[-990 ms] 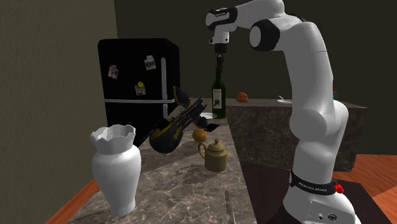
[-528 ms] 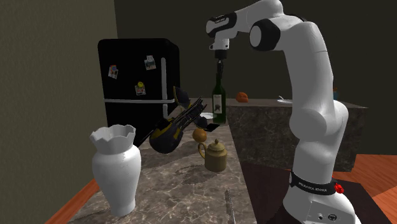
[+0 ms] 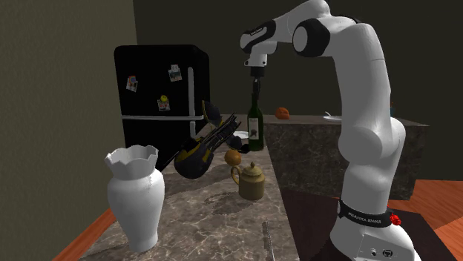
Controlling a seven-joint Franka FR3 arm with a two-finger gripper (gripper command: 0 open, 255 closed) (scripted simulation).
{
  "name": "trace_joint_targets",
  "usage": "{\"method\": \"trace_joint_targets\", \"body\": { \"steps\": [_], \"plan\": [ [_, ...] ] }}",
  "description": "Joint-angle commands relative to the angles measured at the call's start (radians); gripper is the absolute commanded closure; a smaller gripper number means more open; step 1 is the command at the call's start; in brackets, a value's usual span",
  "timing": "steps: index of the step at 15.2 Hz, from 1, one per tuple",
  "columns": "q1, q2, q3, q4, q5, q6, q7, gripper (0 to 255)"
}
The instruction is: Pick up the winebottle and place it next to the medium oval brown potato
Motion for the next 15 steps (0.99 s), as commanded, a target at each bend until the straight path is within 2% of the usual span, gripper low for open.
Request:
{"method": "trace_joint_targets", "body": {
  "steps": [1, 13, 15],
  "plan": [
    [0.003, -0.005, 0.0, -0.033, -0.002, 0.029, -0.001, 255],
    [0.014, -0.005, 0.005, -0.197, 0.002, 0.193, -0.007, 255],
    [0.014, -0.005, 0.005, -0.197, 0.002, 0.193, -0.007, 255]
  ]
}}
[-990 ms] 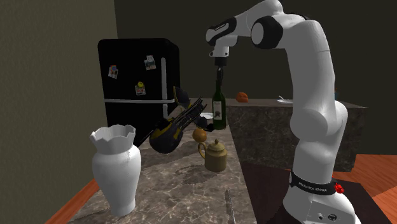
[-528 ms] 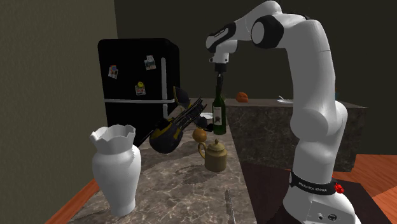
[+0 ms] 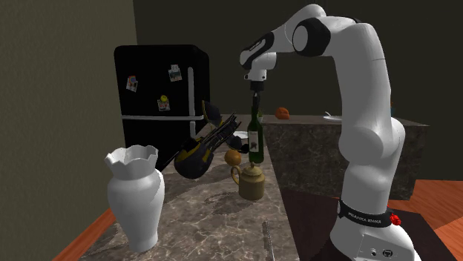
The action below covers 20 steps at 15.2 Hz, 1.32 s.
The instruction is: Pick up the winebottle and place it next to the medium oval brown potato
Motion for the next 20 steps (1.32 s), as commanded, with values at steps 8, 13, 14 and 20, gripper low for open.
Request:
{"method": "trace_joint_targets", "body": {
  "steps": [8, 13, 14, 20],
  "plan": [
    [0.0, 0.0, 0.0, -0.003, 0.0, 0.004, 0.0, 0],
    [-0.001, -0.006, -0.001, 0.023, -0.003, -0.027, 0.002, 0],
    [-0.002, -0.009, -0.003, 0.052, -0.005, -0.059, 0.003, 0],
    [-0.006, -0.011, -0.004, 0.109, -0.007, -0.118, 0.006, 0]
  ]
}}
